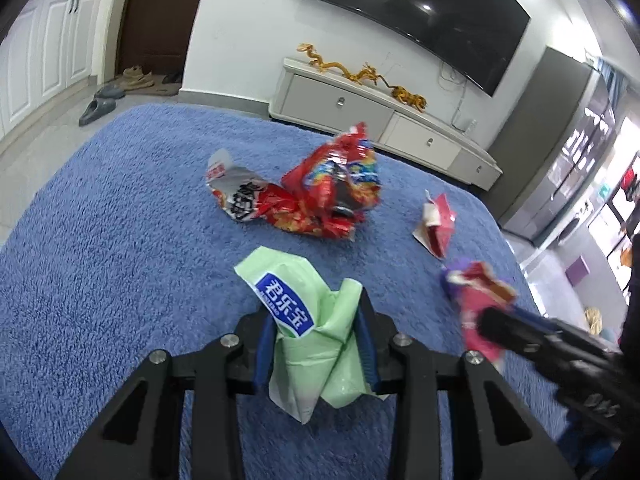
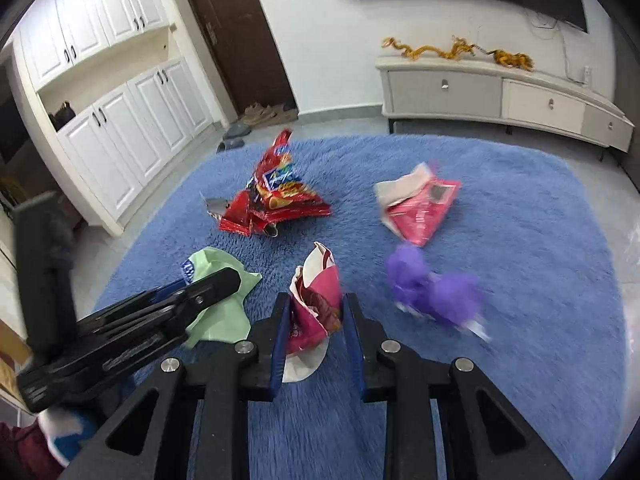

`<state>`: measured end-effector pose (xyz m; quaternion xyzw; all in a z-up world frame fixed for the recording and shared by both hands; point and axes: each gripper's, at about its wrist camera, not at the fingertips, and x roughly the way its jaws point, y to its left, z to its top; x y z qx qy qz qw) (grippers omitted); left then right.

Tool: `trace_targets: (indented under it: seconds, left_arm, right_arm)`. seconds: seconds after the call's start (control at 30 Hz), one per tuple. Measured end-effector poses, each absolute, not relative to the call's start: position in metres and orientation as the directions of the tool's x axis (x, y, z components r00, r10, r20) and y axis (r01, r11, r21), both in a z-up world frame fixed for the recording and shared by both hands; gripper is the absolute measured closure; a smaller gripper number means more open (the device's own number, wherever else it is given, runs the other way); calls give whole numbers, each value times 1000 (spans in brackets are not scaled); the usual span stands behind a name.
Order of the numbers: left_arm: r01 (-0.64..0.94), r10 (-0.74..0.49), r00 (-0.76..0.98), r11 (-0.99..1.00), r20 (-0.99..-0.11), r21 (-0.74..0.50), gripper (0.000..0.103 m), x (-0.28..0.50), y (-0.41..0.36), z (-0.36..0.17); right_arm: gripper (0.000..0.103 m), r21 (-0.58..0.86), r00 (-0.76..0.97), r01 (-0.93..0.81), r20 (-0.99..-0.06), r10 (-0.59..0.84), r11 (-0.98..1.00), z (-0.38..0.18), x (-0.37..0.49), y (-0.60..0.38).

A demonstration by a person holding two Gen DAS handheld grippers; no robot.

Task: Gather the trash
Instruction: 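Carry both wrappers over the white bin and open both grippers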

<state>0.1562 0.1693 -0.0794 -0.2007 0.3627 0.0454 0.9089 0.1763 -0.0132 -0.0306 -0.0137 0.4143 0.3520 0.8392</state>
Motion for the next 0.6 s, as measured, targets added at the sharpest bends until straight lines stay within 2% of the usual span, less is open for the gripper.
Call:
trace_targets:
  seconds: [0.2, 0.43, 0.6]
  left_arm:
    - [-147, -144, 722, 924, -677, -353, 70, 144, 133, -68]
    - [71, -282, 714, 940, -640, -335, 70, 138, 49, -35]
    - [230, -374, 666, 926, -646, -299, 70, 137, -26, -21]
  right_arm:
    - [79, 260, 491, -524, -686, 537, 811, -12, 144, -86]
    - [79, 268, 629, -327, -653, 421, 906, 4, 110, -195]
    - [79, 269, 698, -187, -641, 320, 945, 8, 86, -266]
